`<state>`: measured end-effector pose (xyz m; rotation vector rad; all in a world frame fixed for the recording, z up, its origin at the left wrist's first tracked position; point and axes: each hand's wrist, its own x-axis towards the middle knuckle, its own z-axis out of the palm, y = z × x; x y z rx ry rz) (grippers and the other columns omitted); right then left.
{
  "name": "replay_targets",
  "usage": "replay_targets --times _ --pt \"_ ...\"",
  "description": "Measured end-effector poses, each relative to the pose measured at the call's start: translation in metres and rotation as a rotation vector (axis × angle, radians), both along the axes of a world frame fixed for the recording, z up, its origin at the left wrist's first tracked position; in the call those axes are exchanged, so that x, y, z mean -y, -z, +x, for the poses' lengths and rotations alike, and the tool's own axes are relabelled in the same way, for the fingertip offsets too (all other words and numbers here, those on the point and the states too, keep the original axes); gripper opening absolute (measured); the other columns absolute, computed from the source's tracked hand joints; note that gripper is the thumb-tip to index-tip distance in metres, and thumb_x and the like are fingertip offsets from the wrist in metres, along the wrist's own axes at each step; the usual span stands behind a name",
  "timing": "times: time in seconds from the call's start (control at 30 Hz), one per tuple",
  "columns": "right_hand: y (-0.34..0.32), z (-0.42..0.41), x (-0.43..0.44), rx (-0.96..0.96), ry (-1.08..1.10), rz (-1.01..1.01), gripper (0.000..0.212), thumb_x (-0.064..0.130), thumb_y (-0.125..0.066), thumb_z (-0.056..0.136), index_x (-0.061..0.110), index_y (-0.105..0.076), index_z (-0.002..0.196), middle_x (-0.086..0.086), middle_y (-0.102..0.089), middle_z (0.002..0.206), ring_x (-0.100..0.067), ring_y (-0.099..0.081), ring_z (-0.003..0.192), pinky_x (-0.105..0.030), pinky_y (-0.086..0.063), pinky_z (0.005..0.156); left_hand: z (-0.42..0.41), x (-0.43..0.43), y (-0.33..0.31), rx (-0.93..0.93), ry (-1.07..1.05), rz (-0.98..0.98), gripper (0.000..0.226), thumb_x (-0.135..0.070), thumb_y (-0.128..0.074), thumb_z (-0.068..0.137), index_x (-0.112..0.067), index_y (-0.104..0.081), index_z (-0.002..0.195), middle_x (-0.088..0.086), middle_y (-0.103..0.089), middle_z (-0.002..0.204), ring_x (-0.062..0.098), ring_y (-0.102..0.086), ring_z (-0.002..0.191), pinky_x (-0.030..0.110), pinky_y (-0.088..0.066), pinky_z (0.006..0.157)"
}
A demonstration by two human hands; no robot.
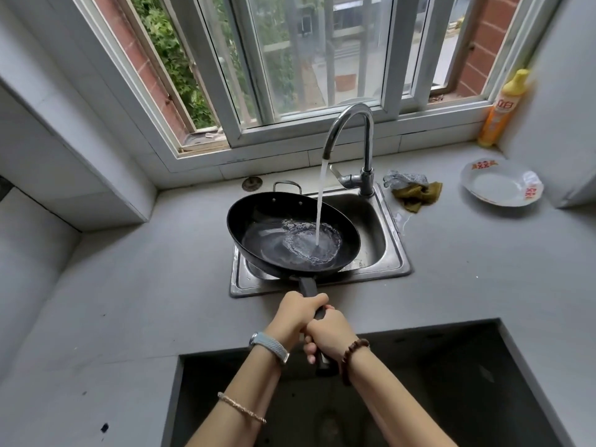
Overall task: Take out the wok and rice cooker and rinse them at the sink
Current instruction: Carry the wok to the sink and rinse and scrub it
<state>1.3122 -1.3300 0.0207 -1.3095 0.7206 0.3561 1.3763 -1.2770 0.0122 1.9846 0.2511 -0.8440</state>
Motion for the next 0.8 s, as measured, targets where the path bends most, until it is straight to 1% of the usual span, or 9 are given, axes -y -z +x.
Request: replay_targets --times 0.03,0.1,0.2,0.3,0.43,0.53,0.6,0.7,0.8 --pt "0.001 -0.002 0.004 -0.006 0.0 -0.018 0.014 -0.006 -0.035 0.082 0.007 -0.04 0.086 -0.003 -0.048 0.043 -0.014 -0.042 0.03 -0.023 -0.039 0.036 -0.002 0.005 0.002 -0.013 0.008 -0.026 0.031 -0.035 -0.068 0.059 -0.007 -0.058 0.065 0.007 -0.059 0.064 0.019 -0.05 0.056 0.025 -0.035 0.052" --pt "0.0 -0.007 0.012 -0.012 0.012 -0.042 0.014 -0.006 -0.035 0.082 0.005 -0.04 0.089 -0.002 -0.049 0.043 -0.014 -0.042 0.03 -0.022 -0.038 0.036 -0.003 0.013 0.01 -0.023 0.016 -0.056 0.047 -0.042 -0.063 0.042 -0.006 -0.061 0.072 0.01 -0.063 0.072 0.019 -0.054 0.063 0.03 -0.037 0.057" --pt "0.002 -0.011 0.021 -0.037 0.035 -0.069 0.015 -0.006 -0.035 0.083 0.006 -0.038 0.092 -0.007 -0.048 0.051 -0.013 -0.042 0.03 -0.021 -0.038 0.034 -0.007 0.025 0.017 -0.053 0.013 -0.107 0.056 -0.044 -0.062 0.036 -0.005 -0.063 0.076 0.012 -0.067 0.078 0.019 -0.058 0.066 0.03 -0.04 0.059" --pt "0.003 -0.014 0.027 -0.047 0.042 -0.093 0.017 -0.007 -0.036 0.082 0.007 -0.037 0.092 -0.009 -0.048 0.054 -0.014 -0.041 0.03 -0.022 -0.038 0.034 -0.012 0.033 0.016 -0.072 0.007 -0.156 0.042 -0.033 -0.064 0.049 -0.002 -0.065 0.078 0.014 -0.069 0.079 0.02 -0.058 0.067 0.03 -0.041 0.06" --pt "0.003 -0.017 0.034 -0.049 0.043 -0.118 0.02 -0.009 -0.035 0.083 0.01 -0.037 0.086 -0.011 -0.046 0.056 -0.012 -0.041 0.028 -0.019 -0.037 0.031 -0.015 0.038 0.021 -0.09 -0.006 -0.196 0.025 -0.023 -0.066 0.066 -0.002 -0.065 0.08 0.013 -0.07 0.078 0.02 -0.058 0.067 0.031 -0.04 0.06" --pt "0.004 -0.018 0.037 -0.057 0.035 -0.133 0.016 -0.008 -0.036 0.083 0.007 -0.038 0.089 -0.01 -0.046 0.057 -0.012 -0.041 0.028 -0.02 -0.037 0.032 -0.016 0.04 0.024 -0.103 -0.007 -0.203 0.027 -0.024 -0.066 0.066 -0.002 -0.065 0.082 0.013 -0.07 0.08 0.02 -0.056 0.064 0.029 -0.039 0.056" --pt "0.007 -0.018 0.037 -0.067 0.034 -0.138 0.016 -0.008 -0.035 0.083 0.007 -0.038 0.089 -0.01 -0.046 0.055 -0.013 -0.042 0.029 -0.02 -0.038 0.032 -0.015 0.04 0.027 -0.102 -0.006 -0.204 0.023 -0.022 -0.066 0.071 -0.002 -0.062 0.082 0.016 -0.071 0.085 0.019 -0.055 0.06 0.024 -0.038 0.051" --pt "0.011 -0.019 0.036 -0.072 0.018 -0.15 0.017 -0.007 -0.036 0.082 0.009 -0.038 0.087 -0.009 -0.046 0.054 -0.014 -0.043 0.03 -0.022 -0.039 0.034 -0.016 0.038 0.031 -0.107 -0.017 -0.196 0.015 -0.017 -0.064 0.08 -0.002 -0.06 0.084 0.013 -0.067 0.079 0.013 -0.05 0.045 0.016 -0.033 0.039" --pt "0.014 -0.019 0.034 -0.073 -0.01 -0.16 0.017 -0.006 -0.037 0.082 0.011 -0.038 0.085 -0.009 -0.047 0.055 -0.015 -0.044 0.032 -0.024 -0.04 0.035 -0.017 0.034 0.037 -0.112 -0.02 -0.2 0.017 -0.017 -0.063 0.081 -0.001 -0.061 0.088 0.01 -0.067 0.074 0.012 -0.05 0.042 0.016 -0.033 0.038"
